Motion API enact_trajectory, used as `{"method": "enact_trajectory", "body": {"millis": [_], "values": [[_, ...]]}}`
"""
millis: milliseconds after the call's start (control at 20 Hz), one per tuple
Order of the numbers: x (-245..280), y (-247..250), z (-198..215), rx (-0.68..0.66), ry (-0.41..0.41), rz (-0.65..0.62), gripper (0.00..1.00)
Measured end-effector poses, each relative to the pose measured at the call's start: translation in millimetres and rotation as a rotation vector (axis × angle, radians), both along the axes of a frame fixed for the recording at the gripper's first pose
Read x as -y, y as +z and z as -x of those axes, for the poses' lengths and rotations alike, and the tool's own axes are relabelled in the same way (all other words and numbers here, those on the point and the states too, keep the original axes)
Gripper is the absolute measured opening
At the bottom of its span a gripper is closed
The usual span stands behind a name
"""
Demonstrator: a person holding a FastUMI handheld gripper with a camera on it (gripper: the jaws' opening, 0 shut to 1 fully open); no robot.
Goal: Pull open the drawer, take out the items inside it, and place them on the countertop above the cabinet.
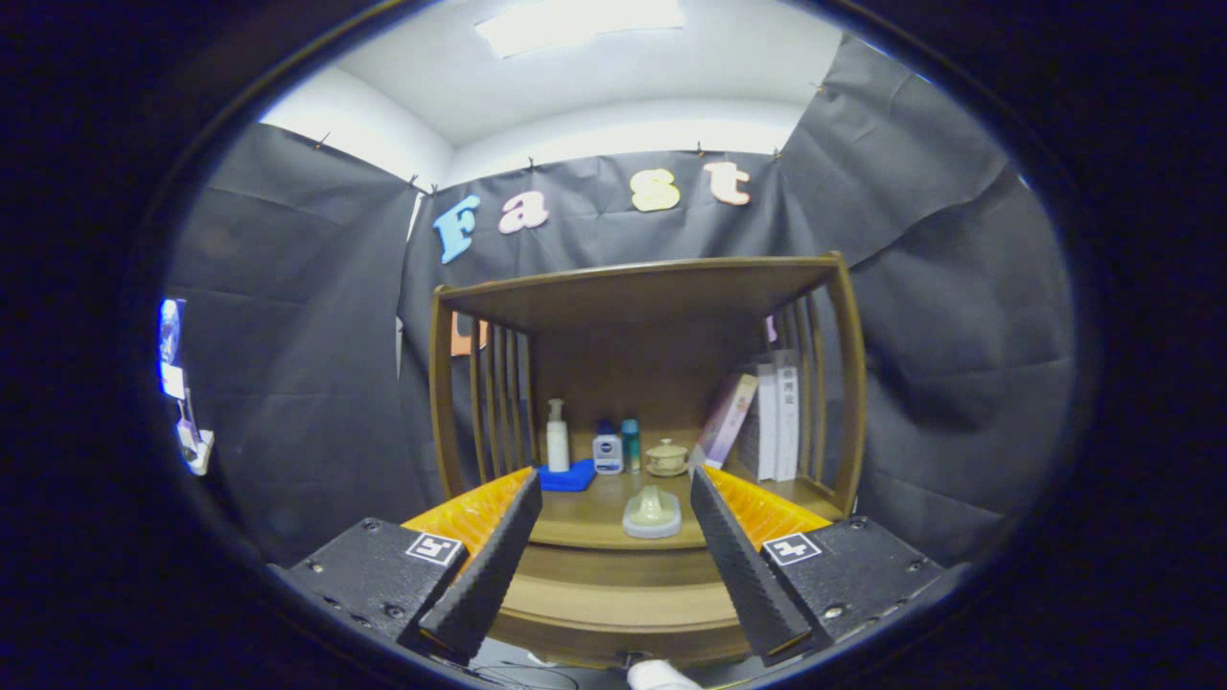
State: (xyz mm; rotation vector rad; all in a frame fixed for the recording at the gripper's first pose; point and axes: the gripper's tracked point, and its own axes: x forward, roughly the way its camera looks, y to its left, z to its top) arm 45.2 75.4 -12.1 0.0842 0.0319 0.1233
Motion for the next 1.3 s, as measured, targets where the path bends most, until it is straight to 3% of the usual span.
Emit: {"method": "enact_trajectory", "body": {"millis": [150, 550, 1000, 1300], "values": [[23.1, -29.2, 26.6, 0.013, -0.063, 0.05, 0.99], [28.0, -121.5, 54.3, -0.112, -0.114, -0.016, 1.0], [9.5, -202.5, 8.7, -0.245, -0.121, 0.03, 1.0], [3.8, -216.8, -4.9, -0.249, -0.133, 0.046, 1.0]]}}
